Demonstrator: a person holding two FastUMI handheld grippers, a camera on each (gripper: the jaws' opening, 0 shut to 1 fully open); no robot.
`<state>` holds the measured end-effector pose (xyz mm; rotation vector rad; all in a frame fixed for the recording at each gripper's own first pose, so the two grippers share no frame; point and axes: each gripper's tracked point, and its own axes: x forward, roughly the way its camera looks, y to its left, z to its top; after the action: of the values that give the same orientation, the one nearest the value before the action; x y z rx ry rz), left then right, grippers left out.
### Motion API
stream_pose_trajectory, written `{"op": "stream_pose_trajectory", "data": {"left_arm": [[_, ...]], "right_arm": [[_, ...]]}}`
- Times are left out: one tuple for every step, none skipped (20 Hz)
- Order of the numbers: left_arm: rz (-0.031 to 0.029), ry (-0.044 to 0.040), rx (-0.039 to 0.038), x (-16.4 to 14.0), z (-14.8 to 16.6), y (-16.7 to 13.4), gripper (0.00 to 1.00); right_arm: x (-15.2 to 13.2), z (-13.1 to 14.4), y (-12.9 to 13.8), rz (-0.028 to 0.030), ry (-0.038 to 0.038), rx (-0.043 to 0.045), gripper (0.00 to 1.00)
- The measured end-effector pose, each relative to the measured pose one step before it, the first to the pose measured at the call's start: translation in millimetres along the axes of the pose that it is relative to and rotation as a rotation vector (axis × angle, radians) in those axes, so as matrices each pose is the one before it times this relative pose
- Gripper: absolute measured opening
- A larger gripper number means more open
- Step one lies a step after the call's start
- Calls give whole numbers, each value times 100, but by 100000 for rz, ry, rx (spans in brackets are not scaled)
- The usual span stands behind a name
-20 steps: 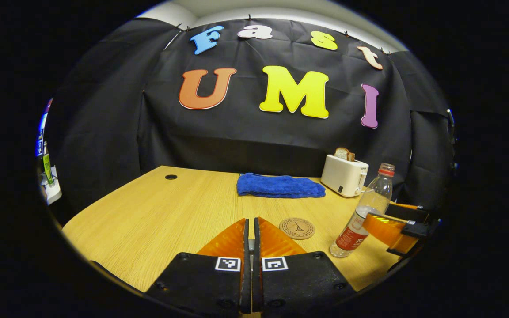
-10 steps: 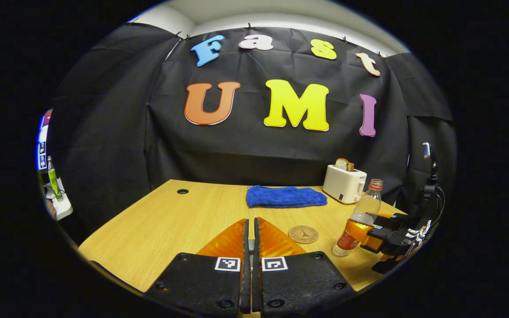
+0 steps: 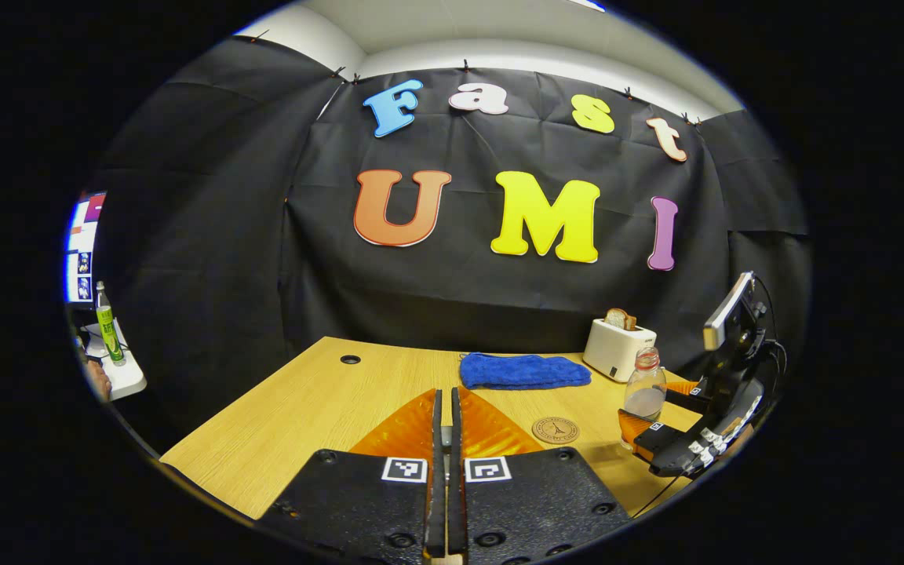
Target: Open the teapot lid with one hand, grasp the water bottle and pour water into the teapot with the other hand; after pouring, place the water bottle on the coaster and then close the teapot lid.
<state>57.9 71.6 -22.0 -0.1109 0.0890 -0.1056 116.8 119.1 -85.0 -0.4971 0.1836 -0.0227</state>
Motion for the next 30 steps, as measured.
{"op": "stream_pose_trajectory", "data": {"left_arm": [[-78, -974, 688, -63, 204, 0, 4], [-113, -124, 291, 50, 64, 94, 4], [270, 72, -305, -80, -30, 171, 4], [-104, -245, 38, -126, 158, -19, 4], [12, -150, 346, -27, 138, -21, 4], [260, -79, 528, -4, -178, 129, 4], [194, 101, 435, -41, 27, 141, 4], [295, 89, 348, -41, 0, 10, 4], [289, -111, 370, -27, 58, 113, 4], [118, 75, 193, 84, 42, 168, 4], [-87, 194, 156, 26, -113, 123, 4], [26, 445, -6, 74, -168, -36, 4], [350, 374, -10, 34, -176, 159, 4], [425, 379, 106, 37, -50, 169, 4], [345, 298, 120, 34, -80, 67, 4], [16, 355, 239, 68, -27, -37, 4], [-170, 330, 383, -23, -62, -5, 4], [-1, 209, 418, 1, -172, -16, 4], [-155, 443, 458, 14, -90, 29, 4], [-240, 241, 402, 44, -27, -162, 4], [-329, 102, 234, 43, 1, -115, 4], [-172, 163, 242, -51, -60, -69, 4], [134, 180, 116, 60, 3, 62, 4], [-147, 339, 66, -9, -153, -8, 4], [-124, 323, 146, 16, -75, -29, 4], [233, 267, 250, 17, -69, 25, 4], [300, 482, -4, 78, -65, 150, 4], [-17, 449, -65, -76, -102, 48, 4], [-116, 147, 160, -13, -10, -31, 4], [-129, 140, 109, 14, -47, -44, 4]], "right_arm": [[47, 149, -282, -4294, -373, -6010, 70], [78, 396, -58, -3123, -1542, -7066, 70], [-5, 361, 269, -1680, -1097, -6341, 70], [44, 140, 553, -1043, -712, -5003, 70], [-7, 128, 516, 205, -635, -3814, 70], [70, -162, 499, 445, 654, -2645, 70], [-17, -54, 307, 135, 21, -2685, 70], [37, 132, 168, -985, -6, -2631, 70], [-102, -94, 111, -1207, -60, -2998, 70], [71, 22, 139, -762, -183, -3333, 70], [14, -82, 212, -635, -123, -3613, 70], [40, 27, 292, -896, -603, -4000, 70], [-111, 21, 171, -1112, -713, -3993, 70], [-93, 38, 355, -724, -775, -4097, 70], [-242, 64, 455, 42, -589, -4337, 70], [-110, -20, 451, 137, -733, -4579, 70], [-136, 56, 265, -182, -762, -4301, 70], [-193, 115, 257, -619, -769, -4144, 70], [-66, 127, 103, -1561, -984, -3596, 70], [-140, 125, -57, -1485, -540, -2105, 70], [-26, 205, 79, -664, -652, -2731, 71], [-64, 147, 6, -718, -325, -2266, 70], [148, 171, -260, -1375, -611, -2877, 70], [121, 257, -364, -1505, -789, -2666, 71], [140, 181, -426, -1775, -906, -3194, 70], [108, 242, -80, -968, -609, -2767, 71], [204, -36, -57, -524, -129, -2140, 70], [-119, -23, 141, -370, 37, -2121, 70], [-75, 70, 143, -89, -265, -2390, 71], [80, 109, -97, -963, -324, -2344, 71]]}}
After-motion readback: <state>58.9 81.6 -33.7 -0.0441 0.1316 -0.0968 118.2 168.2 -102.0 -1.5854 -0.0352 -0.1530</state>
